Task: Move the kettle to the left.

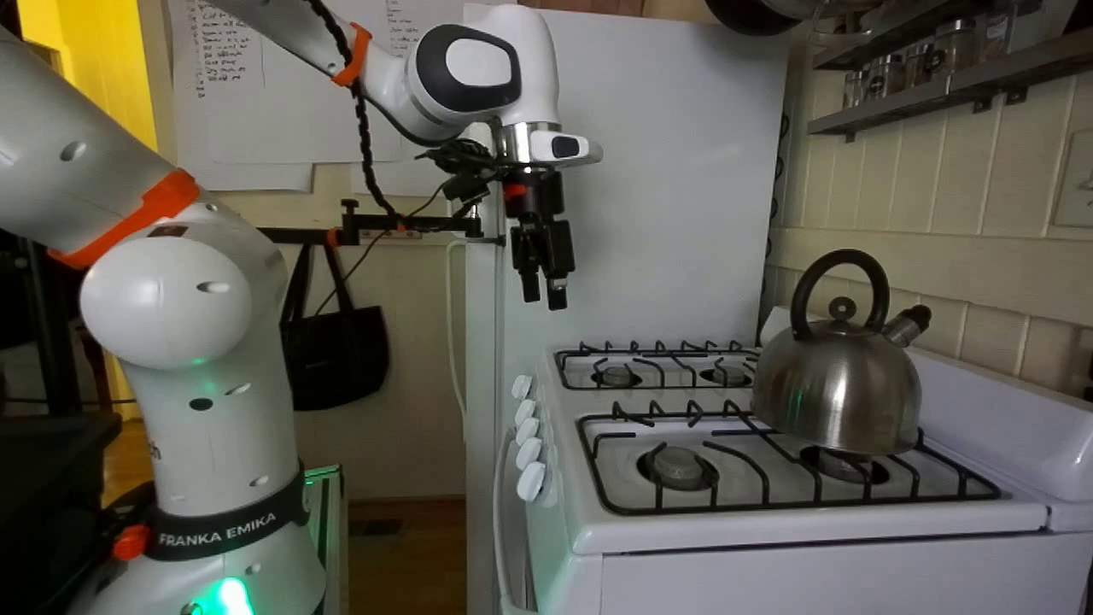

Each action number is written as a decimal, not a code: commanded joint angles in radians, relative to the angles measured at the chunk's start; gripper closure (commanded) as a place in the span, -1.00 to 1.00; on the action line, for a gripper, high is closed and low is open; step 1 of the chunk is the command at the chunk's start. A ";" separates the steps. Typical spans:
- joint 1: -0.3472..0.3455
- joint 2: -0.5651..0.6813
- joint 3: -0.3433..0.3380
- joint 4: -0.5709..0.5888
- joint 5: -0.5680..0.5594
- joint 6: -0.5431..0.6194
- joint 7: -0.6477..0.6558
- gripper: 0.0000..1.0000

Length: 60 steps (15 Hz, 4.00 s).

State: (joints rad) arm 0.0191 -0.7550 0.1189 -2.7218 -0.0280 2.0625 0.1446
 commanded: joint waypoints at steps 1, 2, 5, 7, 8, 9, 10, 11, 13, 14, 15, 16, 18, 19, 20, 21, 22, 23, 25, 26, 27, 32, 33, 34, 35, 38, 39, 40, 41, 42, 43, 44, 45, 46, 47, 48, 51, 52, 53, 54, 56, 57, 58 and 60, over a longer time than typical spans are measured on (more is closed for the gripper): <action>-0.034 0.154 0.041 0.106 -0.034 0.078 0.080 -1.00; -0.044 0.192 0.050 0.136 -0.046 0.102 0.096 -1.00; -0.082 0.294 0.069 0.235 -0.113 0.152 0.158 -1.00; -0.110 0.352 0.078 0.295 -0.180 0.159 0.210 -1.00; -0.120 0.383 0.076 0.327 -0.210 0.155 0.230 -1.00; -0.128 0.413 0.074 0.357 -0.237 0.149 0.249 -1.00; -0.133 0.440 0.071 0.387 -0.264 0.144 0.265 -1.00; -0.135 0.467 0.065 0.414 -0.285 0.144 0.273 -1.00; -0.133 0.524 0.051 0.473 -0.315 0.135 0.284 -1.00; -0.132 0.549 0.044 0.500 -0.330 0.133 0.293 -1.00; -0.128 0.572 0.035 0.525 -0.336 0.131 0.292 -1.00; -0.124 0.591 0.025 0.551 -0.340 0.130 0.294 -1.00; -0.120 0.628 0.006 0.593 -0.353 0.132 0.299 -1.00; -0.119 0.646 -0.005 0.611 -0.358 0.133 0.299 -1.00; -0.119 0.660 -0.016 0.629 -0.362 0.131 0.298 -1.00; -0.118 0.677 -0.027 0.643 -0.371 0.133 0.302 -1.00; -0.117 0.689 -0.039 0.659 -0.367 0.132 0.296 -1.00; -0.115 0.703 -0.050 0.670 -0.364 0.136 0.293 -1.00; -0.109 0.728 -0.070 0.695 -0.345 0.138 0.281 -1.00; -0.107 0.738 -0.077 0.707 -0.336 0.138 0.274 -1.00; -0.104 0.748 -0.084 0.718 -0.331 0.140 0.272 -1.00; -0.089 0.799 -0.108 0.783 -0.323 0.155 0.279 -1.00; -0.086 0.807 -0.112 0.794 -0.329 0.156 0.284 -1.00; -0.084 0.817 -0.116 0.805 -0.334 0.159 0.287 -1.00; -0.082 0.826 -0.120 0.815 -0.338 0.162 0.291 -1.00; -0.074 0.858 -0.133 0.846 -0.349 0.172 0.319 -1.00; -0.070 0.868 -0.137 0.855 -0.347 0.171 0.324 -1.00; -0.067 0.878 -0.142 0.865 -0.351 0.172 0.333 -1.00; -0.064 0.888 -0.146 0.875 -0.350 0.170 0.340 -1.00; -0.060 0.896 -0.151 0.885 -0.350 0.169 0.348 -0.99; -0.058 0.905 -0.155 0.895 -0.348 0.167 0.352 -0.81; -0.055 0.912 -0.159 0.904 -0.349 0.168 0.357 -0.48; -0.052 0.917 -0.163 0.910 -0.349 0.168 0.362 -0.39; -0.049 0.921 -0.167 0.916 -0.353 0.169 0.368 -0.24; -0.045 0.924 -0.172 0.921 -0.357 0.170 0.373 -0.05; -0.043 0.925 -0.177 0.924 -0.361 0.171 0.378 0.10; -0.039 0.928 -0.188 0.935 -0.365 0.170 0.384 0.54; -0.038 0.928 -0.191 0.937 -0.366 0.169 0.386 0.71; -0.037 0.928 -0.193 0.938 -0.367 0.169 0.387 0.84; -0.036 0.928 -0.195 0.939 -0.368 0.169 0.388 1.00; -0.034 0.933 -0.196 0.940 -0.369 0.168 0.391 1.00; -0.033 0.933 -0.196 0.942 -0.369 0.167 0.390 0.96; -0.033 0.933 -0.195 0.940 -0.364 0.172 0.382 0.95; -0.037 0.927 -0.191 0.934 -0.346 0.186 0.354 0.95</action>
State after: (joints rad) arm -0.0325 0.1597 -0.0624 -1.7996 -0.3744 2.2188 0.5041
